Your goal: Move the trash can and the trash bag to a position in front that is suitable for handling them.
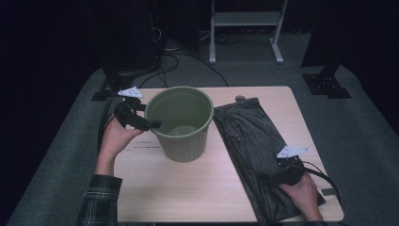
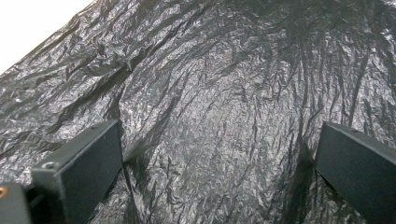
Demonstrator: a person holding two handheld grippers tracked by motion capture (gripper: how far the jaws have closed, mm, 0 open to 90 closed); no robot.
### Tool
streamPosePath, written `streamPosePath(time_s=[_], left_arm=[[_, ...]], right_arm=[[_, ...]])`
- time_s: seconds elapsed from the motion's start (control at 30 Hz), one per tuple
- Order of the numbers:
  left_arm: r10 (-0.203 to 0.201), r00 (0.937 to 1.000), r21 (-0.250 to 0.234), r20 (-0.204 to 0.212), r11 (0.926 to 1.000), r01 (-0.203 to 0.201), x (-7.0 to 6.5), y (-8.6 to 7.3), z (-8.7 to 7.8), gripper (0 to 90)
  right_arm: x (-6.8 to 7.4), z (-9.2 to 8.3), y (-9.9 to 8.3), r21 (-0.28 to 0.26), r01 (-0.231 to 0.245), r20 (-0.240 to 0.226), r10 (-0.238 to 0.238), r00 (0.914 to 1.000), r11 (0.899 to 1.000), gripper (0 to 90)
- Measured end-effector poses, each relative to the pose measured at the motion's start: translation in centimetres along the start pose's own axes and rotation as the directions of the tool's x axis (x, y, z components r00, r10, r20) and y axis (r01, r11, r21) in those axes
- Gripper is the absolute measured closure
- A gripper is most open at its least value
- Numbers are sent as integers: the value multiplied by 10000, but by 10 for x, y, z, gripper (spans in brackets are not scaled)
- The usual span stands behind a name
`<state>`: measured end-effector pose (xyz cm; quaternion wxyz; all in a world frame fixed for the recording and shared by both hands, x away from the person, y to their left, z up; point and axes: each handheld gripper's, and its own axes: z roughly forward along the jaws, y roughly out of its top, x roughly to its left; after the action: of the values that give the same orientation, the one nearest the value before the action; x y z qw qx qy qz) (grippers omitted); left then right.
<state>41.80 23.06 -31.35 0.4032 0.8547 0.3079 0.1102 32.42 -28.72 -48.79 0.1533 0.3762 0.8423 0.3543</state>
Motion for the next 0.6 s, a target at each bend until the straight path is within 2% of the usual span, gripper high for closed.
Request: streamPosePath(time_s=[0.17, 0.6], left_arm=[[208, 9997, 67, 104, 9998, -209, -10, 1, 2, 0], [638, 9956, -244, 687, 9978, -622, -37, -3, 8, 0]], right_arm=[[0, 0, 0, -3, -5, -1, 5, 10000, 10000, 0], [0, 0, 0, -6, -13, -9, 13, 10000, 10000, 0]])
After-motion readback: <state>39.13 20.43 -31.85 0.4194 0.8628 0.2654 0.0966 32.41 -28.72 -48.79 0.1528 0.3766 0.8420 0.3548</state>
